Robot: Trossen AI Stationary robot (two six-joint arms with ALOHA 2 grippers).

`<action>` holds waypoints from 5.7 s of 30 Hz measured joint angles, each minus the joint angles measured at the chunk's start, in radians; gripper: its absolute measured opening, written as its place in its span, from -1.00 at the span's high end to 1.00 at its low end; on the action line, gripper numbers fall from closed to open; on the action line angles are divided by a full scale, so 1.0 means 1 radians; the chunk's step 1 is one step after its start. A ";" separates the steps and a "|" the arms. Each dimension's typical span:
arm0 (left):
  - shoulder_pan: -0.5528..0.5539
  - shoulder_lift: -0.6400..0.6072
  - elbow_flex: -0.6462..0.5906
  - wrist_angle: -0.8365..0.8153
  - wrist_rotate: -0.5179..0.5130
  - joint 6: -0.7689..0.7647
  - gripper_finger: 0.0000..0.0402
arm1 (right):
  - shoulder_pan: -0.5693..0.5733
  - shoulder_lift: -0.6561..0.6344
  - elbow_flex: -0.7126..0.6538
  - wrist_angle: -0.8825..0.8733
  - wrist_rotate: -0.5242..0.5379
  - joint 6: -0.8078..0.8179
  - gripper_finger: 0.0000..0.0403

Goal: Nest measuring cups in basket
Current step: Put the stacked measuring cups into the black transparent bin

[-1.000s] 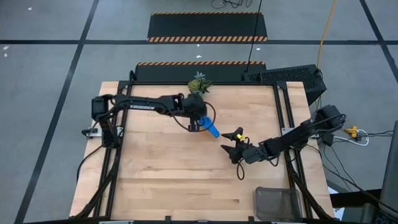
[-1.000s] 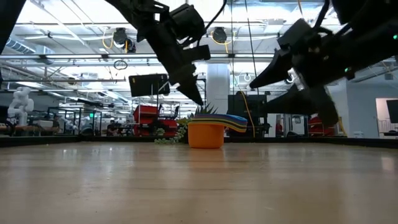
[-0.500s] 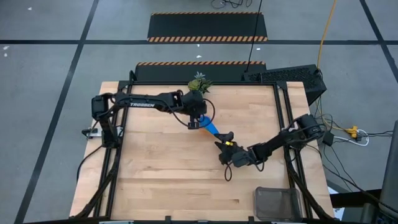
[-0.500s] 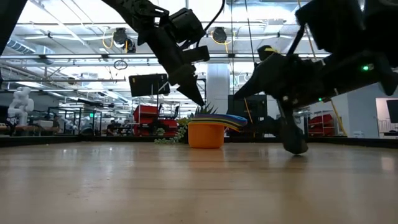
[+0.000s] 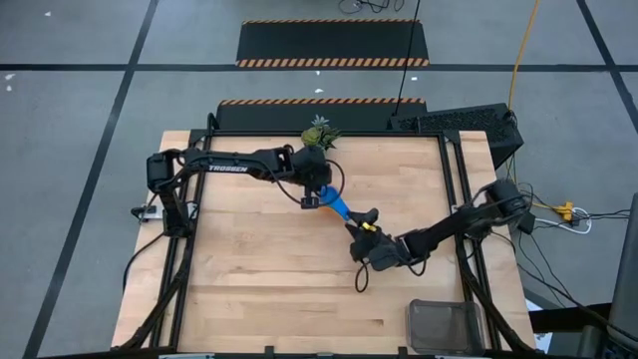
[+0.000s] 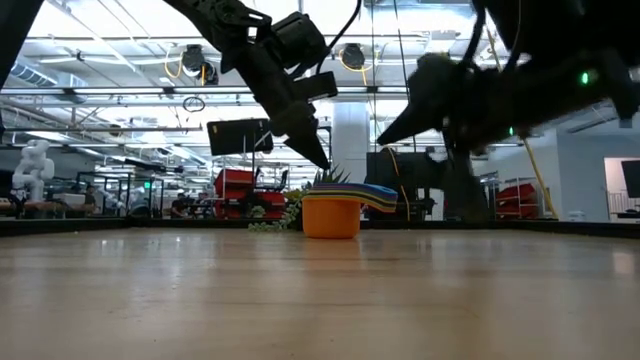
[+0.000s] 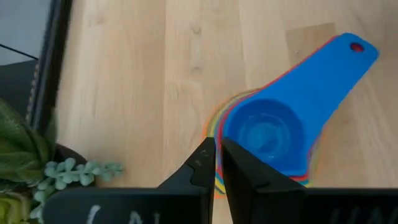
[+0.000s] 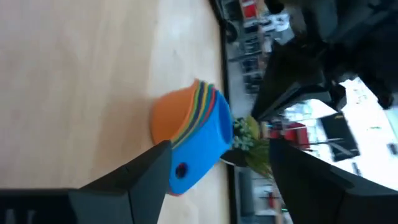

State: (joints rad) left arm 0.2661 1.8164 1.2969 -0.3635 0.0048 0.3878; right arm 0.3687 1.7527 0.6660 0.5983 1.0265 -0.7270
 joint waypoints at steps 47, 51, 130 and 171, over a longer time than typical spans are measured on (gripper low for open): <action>-0.070 -0.049 -0.061 0.075 -0.059 0.062 0.85 | -0.009 -0.015 0.059 -0.326 -0.065 0.060 -0.41; -0.085 -0.058 -0.061 0.066 -0.075 0.082 0.85 | -0.013 -0.015 0.058 -0.324 -0.116 0.049 -0.41; 0.060 0.030 -0.077 0.059 0.137 0.061 0.85 | -0.180 0.075 0.058 -0.136 -0.168 -0.156 -0.40; 0.072 0.029 -0.077 0.045 0.134 0.013 0.85 | -0.180 0.075 0.058 -0.008 -0.194 -0.288 0.34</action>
State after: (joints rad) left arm 0.3382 1.8455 1.2198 -0.3183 0.1385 0.4008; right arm 0.1889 1.8278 0.7242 0.5901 0.8322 -1.0148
